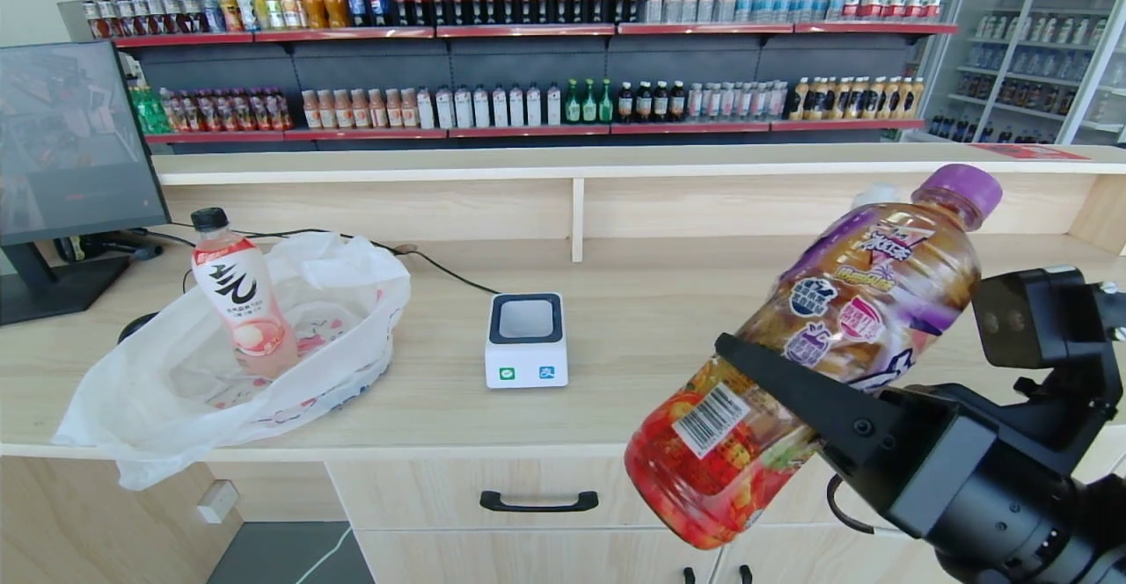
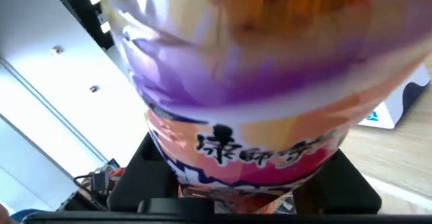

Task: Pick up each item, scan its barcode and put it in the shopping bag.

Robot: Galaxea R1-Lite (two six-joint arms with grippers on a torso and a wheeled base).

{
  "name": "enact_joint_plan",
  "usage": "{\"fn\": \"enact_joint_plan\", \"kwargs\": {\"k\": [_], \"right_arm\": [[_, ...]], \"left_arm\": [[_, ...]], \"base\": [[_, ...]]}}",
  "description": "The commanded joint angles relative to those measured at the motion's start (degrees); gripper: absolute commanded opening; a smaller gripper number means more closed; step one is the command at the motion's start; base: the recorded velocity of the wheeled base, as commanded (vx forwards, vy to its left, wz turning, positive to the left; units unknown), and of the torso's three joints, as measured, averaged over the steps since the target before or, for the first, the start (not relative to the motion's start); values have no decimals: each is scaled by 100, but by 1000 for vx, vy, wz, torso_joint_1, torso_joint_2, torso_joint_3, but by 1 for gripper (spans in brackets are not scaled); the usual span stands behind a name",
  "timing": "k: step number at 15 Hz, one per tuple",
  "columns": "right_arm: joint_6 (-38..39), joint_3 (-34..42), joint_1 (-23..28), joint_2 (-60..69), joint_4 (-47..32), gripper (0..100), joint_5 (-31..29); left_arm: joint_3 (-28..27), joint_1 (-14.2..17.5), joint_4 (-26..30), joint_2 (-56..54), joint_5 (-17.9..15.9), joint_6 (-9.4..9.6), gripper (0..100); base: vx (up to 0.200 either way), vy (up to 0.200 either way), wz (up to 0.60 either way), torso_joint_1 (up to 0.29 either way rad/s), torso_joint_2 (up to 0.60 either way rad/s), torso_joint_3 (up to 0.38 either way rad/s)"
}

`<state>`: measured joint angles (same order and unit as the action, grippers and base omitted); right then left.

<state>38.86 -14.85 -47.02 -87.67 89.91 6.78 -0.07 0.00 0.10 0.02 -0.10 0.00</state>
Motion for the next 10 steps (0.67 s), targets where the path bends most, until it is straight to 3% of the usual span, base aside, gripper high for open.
{"fn": "enact_joint_plan", "kwargs": {"k": [1, 10], "right_arm": [[7, 8, -97, 22, 9, 0, 43], [649, -625, -589, 14, 9, 0, 43]], "left_arm": [[-1, 0, -1, -2, 1, 0, 100], [-1, 0, -1, -2, 1, -9, 100]], "base": [[0, 0, 0, 0, 0, 0], [0, 0, 0, 0, 0, 0]]}}
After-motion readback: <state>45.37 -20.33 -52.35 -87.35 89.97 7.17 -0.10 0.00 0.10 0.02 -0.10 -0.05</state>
